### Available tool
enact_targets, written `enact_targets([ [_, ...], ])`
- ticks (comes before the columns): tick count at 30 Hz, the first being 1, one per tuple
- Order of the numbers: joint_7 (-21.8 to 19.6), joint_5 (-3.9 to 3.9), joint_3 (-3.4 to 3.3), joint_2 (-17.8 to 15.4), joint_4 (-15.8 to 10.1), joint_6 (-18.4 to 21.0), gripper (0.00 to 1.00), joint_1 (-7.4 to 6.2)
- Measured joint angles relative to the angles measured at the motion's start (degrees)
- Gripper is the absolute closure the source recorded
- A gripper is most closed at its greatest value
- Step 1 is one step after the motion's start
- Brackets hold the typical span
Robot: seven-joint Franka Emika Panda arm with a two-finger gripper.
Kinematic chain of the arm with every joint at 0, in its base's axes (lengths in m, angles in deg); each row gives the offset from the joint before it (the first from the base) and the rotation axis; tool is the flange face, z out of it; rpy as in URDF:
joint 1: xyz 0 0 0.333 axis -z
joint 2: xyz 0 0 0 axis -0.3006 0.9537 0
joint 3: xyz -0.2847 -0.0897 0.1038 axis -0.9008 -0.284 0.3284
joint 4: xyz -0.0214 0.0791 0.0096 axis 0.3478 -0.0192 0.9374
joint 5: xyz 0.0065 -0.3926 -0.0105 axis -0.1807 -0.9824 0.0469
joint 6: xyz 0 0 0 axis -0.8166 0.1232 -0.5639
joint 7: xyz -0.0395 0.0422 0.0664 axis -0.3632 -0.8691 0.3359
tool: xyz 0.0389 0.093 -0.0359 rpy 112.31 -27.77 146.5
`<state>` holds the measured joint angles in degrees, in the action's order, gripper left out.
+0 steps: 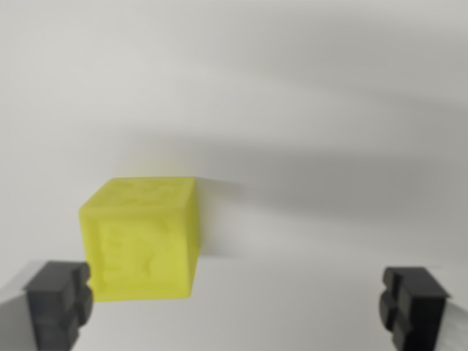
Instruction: Pick yellow cube
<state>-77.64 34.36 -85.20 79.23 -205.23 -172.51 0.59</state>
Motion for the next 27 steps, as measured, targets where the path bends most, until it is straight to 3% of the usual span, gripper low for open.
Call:
enact_targets([
  [13, -1.06, 0.97, 0.02, 3.57, -1.89, -5.01, 0.0, -3.46],
  [27, -1.94, 2.58, 0.01, 8.0, -3.02, -10.17, 0.0, -7.37],
])
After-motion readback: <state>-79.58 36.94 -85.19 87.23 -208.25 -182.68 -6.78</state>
